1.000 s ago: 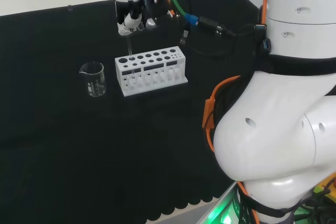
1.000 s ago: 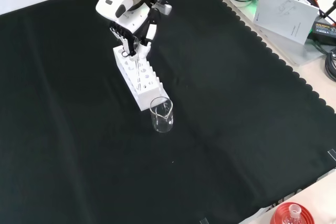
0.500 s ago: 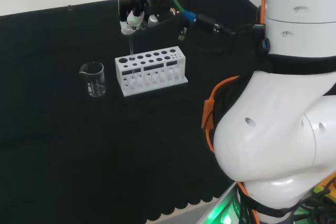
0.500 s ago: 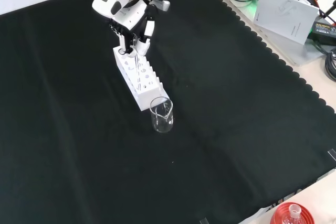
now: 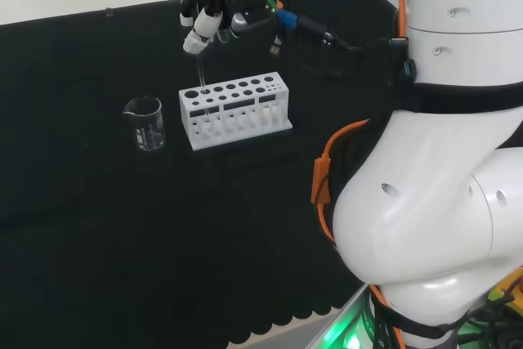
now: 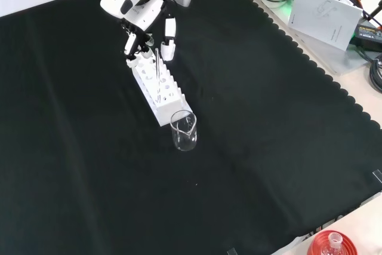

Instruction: Put the glass rod back on the white test tube rack.

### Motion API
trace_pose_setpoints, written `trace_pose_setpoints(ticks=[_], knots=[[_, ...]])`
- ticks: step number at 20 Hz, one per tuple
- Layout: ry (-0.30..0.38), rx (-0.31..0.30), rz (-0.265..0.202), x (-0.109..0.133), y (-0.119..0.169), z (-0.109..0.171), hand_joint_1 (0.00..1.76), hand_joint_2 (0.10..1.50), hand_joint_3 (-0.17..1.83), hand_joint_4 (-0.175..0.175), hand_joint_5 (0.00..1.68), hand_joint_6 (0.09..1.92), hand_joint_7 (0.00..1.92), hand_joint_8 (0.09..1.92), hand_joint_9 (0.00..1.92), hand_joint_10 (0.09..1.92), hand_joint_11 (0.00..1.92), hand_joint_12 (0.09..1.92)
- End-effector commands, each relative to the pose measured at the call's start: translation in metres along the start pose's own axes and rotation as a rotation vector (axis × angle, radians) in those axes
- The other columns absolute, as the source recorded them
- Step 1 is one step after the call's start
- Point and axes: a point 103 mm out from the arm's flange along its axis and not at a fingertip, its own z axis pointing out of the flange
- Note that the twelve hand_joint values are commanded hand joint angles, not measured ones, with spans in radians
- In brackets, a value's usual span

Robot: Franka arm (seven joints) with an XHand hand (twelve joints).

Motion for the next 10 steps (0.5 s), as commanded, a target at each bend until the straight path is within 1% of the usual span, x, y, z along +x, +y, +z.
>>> trace_pose_setpoints(ticks=[1,10], knots=[[-0.001,-0.027,0.012,-0.002,-0.007,-0.015,0.86,0.87,-0.17,-0.161,0.43,0.7,1.31,0.09,1.61,0.09,1.71,0.48],[-0.004,-0.07,0.009,0.002,-0.021,-0.037,0.84,0.88,-0.17,-0.163,0.43,0.67,1.28,0.09,1.6,0.09,1.7,0.51]])
